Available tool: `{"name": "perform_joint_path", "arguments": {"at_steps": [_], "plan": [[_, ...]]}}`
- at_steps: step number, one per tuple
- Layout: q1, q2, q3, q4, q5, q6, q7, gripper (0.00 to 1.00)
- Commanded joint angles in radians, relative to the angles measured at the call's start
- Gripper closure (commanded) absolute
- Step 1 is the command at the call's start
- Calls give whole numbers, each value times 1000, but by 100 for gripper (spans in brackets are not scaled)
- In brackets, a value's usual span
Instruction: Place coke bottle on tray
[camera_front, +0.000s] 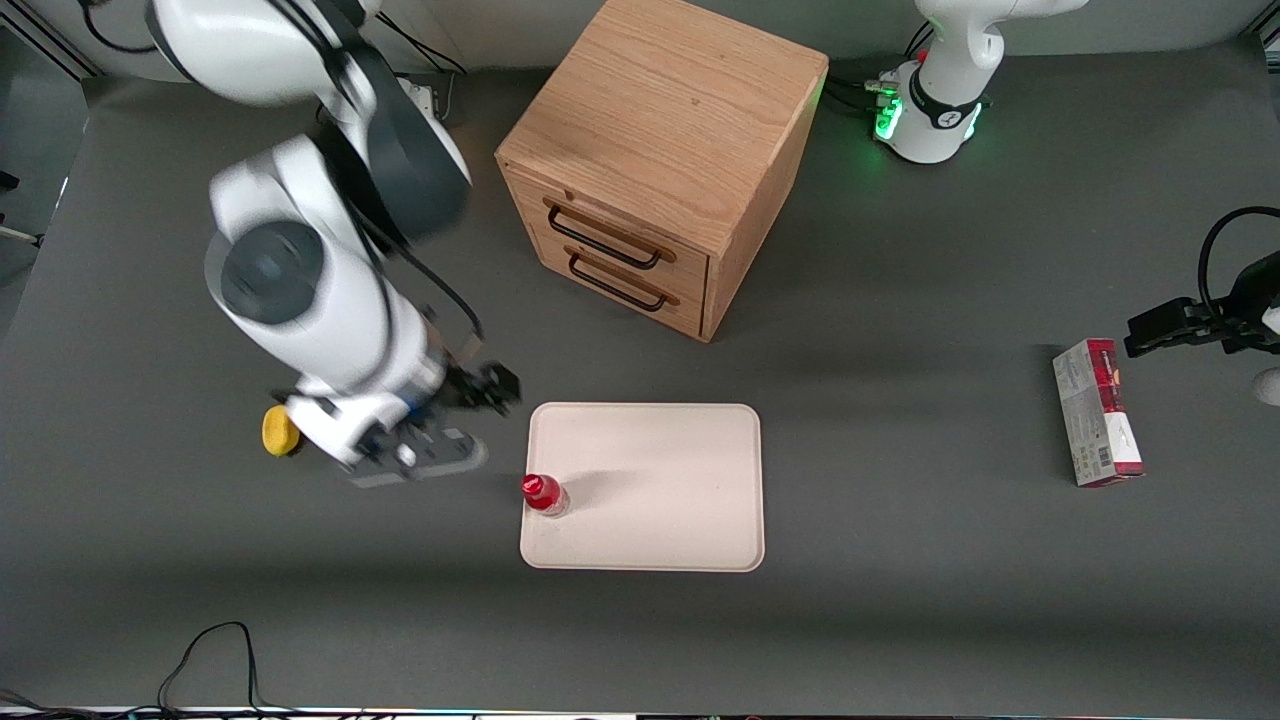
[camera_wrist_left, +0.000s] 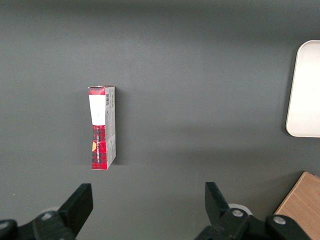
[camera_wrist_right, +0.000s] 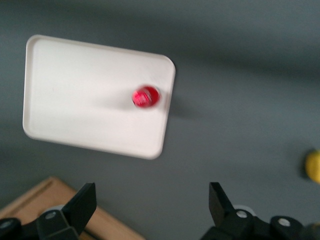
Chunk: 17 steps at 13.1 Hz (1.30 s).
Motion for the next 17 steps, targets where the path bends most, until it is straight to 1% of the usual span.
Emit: {"name": "perform_joint_path", "arguments": {"at_steps": [1, 3, 4, 7, 10, 12, 14, 17], "plan": [[-51, -201, -33, -228, -1, -15, -19, 0], [-143, -341, -33, -394, 8, 17, -123, 0], [-181, -383, -33, -440, 10, 18, -156, 0], [-299, -489, -40, -575, 22, 67, -269, 0], [-391, -550, -36, -669, 23, 106, -300, 0], [-405, -564, -40, -684, 22, 115, -352, 0], [-425, -561, -42, -680, 13, 115, -363, 0], [-427, -556, -42, -675, 7, 114, -371, 0]]}}
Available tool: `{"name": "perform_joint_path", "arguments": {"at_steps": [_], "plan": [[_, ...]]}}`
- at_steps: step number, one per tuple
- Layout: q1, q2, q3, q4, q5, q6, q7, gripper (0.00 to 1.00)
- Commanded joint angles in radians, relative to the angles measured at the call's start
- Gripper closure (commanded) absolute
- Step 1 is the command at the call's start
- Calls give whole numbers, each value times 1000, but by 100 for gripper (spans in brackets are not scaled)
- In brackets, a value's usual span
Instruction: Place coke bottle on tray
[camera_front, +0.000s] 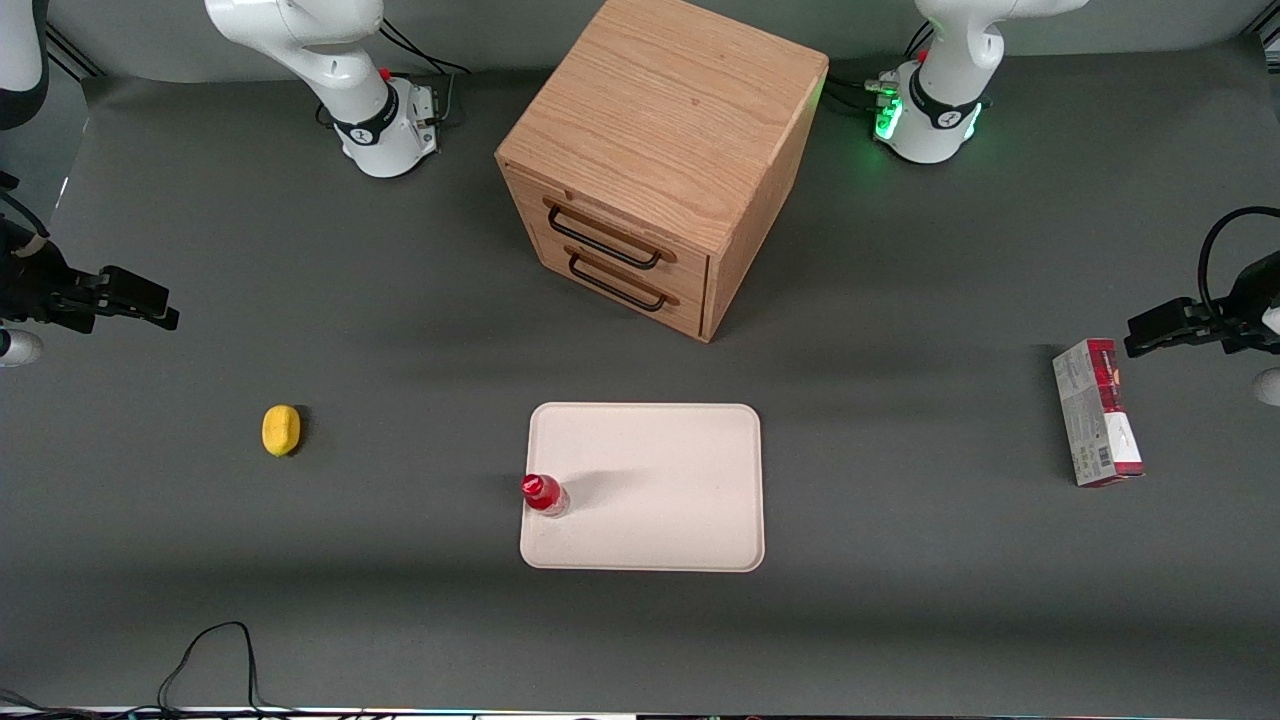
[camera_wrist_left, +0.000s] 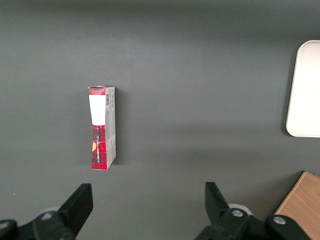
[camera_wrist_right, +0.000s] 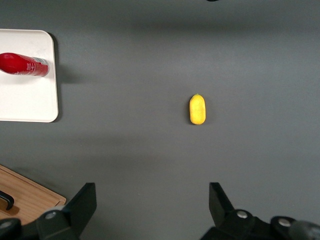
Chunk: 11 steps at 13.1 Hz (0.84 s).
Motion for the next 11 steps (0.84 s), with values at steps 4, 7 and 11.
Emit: {"name": "perform_joint_path", "arguments": {"at_steps": [4, 7, 11], "plan": [[1, -20, -4, -35, 1, 32, -28, 0], [9, -17, -21, -38, 1, 50, -28, 0], [7, -17, -23, -36, 0, 52, -29, 0]]}}
